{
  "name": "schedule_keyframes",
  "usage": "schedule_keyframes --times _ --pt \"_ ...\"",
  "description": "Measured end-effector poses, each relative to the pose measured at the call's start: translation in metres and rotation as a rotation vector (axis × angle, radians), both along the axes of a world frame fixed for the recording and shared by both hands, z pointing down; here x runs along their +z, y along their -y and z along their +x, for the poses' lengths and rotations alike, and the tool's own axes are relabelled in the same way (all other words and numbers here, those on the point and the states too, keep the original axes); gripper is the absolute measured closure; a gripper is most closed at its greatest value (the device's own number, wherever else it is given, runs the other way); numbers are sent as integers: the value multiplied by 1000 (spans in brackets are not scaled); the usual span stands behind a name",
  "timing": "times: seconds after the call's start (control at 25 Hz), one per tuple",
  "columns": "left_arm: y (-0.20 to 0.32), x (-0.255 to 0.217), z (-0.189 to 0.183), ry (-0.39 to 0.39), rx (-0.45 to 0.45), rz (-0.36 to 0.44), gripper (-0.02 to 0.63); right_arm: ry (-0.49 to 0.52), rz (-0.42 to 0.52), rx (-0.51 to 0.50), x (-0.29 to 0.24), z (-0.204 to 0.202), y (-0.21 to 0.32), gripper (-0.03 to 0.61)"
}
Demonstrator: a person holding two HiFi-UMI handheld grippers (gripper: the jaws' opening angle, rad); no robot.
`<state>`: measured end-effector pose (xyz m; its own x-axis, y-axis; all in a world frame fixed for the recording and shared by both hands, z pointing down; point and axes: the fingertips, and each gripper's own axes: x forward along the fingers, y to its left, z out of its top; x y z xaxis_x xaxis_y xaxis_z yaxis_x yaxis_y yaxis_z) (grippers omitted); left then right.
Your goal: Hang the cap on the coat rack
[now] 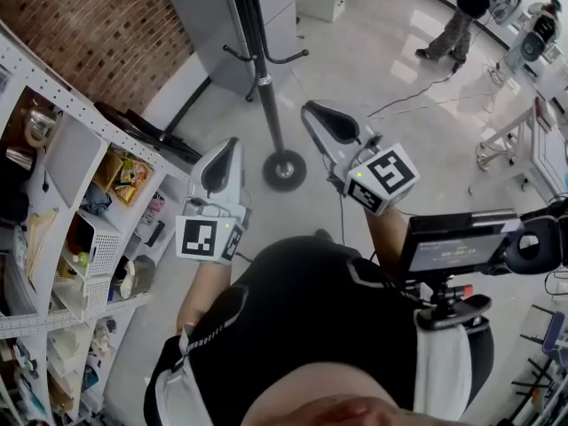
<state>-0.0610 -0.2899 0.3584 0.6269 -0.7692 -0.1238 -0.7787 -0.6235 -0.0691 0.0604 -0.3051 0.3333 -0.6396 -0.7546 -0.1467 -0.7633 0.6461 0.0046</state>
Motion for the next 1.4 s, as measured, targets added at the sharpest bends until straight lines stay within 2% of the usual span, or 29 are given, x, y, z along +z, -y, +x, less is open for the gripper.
schedule_keyframes --times 0.2,0.44,1.4 --pt "-1 9 -10 -17 -28 -19 609 1 2 30 5 2 -9 566" --pt "-3 15 -4 -19 -14 -30 609 -18 3 65 10 10 -9 571" --pt "2 22 1 -29 3 -37 609 -27 5 64 14 12 -6 569"
